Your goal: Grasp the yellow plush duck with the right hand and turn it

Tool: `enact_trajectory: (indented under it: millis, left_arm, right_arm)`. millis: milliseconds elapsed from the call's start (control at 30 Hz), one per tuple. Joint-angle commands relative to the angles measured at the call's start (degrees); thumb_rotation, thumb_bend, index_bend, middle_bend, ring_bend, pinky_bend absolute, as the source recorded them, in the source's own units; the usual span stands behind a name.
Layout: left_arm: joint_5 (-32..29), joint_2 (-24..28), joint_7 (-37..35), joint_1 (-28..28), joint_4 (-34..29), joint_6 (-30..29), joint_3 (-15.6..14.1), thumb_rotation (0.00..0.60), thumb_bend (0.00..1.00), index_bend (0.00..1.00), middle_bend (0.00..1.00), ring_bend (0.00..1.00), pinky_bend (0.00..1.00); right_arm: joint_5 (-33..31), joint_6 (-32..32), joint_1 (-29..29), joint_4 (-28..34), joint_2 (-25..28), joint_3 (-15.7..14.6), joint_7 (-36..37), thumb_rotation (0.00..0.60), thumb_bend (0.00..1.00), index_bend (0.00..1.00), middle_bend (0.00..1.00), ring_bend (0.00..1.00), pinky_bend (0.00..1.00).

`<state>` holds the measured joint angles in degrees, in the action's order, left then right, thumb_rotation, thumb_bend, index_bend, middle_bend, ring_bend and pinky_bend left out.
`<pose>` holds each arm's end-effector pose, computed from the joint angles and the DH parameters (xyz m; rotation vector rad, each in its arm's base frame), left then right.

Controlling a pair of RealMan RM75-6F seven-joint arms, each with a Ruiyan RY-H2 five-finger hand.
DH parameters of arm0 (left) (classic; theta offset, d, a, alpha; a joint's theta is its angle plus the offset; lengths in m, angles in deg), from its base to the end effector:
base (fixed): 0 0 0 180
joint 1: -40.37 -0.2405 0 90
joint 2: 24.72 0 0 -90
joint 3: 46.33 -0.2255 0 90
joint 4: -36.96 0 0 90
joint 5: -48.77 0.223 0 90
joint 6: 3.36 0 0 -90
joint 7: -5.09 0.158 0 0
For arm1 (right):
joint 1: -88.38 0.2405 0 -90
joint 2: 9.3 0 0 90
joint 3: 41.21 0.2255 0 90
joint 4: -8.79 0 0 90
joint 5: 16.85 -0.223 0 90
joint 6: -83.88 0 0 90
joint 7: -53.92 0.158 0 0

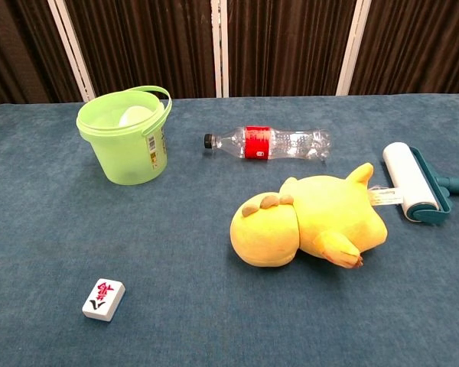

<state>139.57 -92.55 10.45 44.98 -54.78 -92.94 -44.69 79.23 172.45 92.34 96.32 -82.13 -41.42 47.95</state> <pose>-0.2691 0.1866 0.1190 -1.4304 -0.7987 -0.9539 -0.2647 -0.1749 0.0872 1.5293 -0.8018 0.9719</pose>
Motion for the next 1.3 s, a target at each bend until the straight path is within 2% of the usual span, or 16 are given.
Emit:
enact_trajectory:
  millis: [33,133,267,367,600,733,1067,1300]
  left_arm:
    - [0.07,0.01,-0.05,-0.07,0.03,-0.17,0.02,0.6,0.05,0.0,0.0,0.0,0.0]
    - [-0.07,0.02,-0.16,-0.07,0.08,-0.17,0.11,0.6,0.05,0.0,0.0,0.0,0.0]
    - [-0.89,-0.12,-0.14,0.08,0.31,0.25,0.5,0.6,0.05,0.0,0.0,0.0,0.0]
    - [-1.52,-0.36,0.52,0.28,0.44,0.8,0.71,0.6,0.05,0.0,0.0,0.0,0.0]
    - [-3.16,-0.72,1.47,0.63,0.71,2.03,1.17,0.6,0.05,0.0,0.0,0.0,0.0]
    - [-3.86,-0.83,1.65,0.88,0.91,2.69,1.37,0.6,0.05,0.0,0.0,0.0,0.0]
    - [-4.99,-0.72,1.56,1.11,0.88,3.57,1.59,0.6,0.05,0.0,0.0,0.0,0.0]
    - [-5.76,-0.45,1.56,1.35,0.67,4.52,1.57,0.6,0.05,0.0,0.0,0.0,0.0]
  right_arm:
    - [0.68,0.22,0.22,-0.22,-0.03,-0.09,0.24,0.6,0.3,0.0,0.0,0.0,0.0]
    - [1.58,0.34,0.63,-0.51,-0.04,-0.13,0.75,0.6,0.34,0.0,0.0,0.0,0.0]
    - [2.81,-0.62,2.02,-1.02,-0.11,0.0,1.59,0.6,0.54,0.0,0.0,0.0,0.0]
    - [5.26,-3.52,5.06,-0.31,-0.5,0.1,1.32,0.6,0.66,0.0,0.0,0.0,0.0]
    - [8.63,-10.14,11.7,-1.55,-4.29,0.82,-0.54,0.6,0.7,0.0,0.0,0.0,0.0]
    - [8.32,-13.11,13.95,-0.35,-6.55,1.29,-2.74,0.6,0.85,0.0,0.0,0.0,0.0]
    - [5.27,-16.15,16.38,0.6,-12.94,2.44,-5.94,0.6,0.98,0.0,0.0,0.0,0.0]
    - [3.09,-17.24,18.28,-0.27,-19.25,4.12,-8.88,0.6,0.99,0.0,0.0,0.0,0.0]
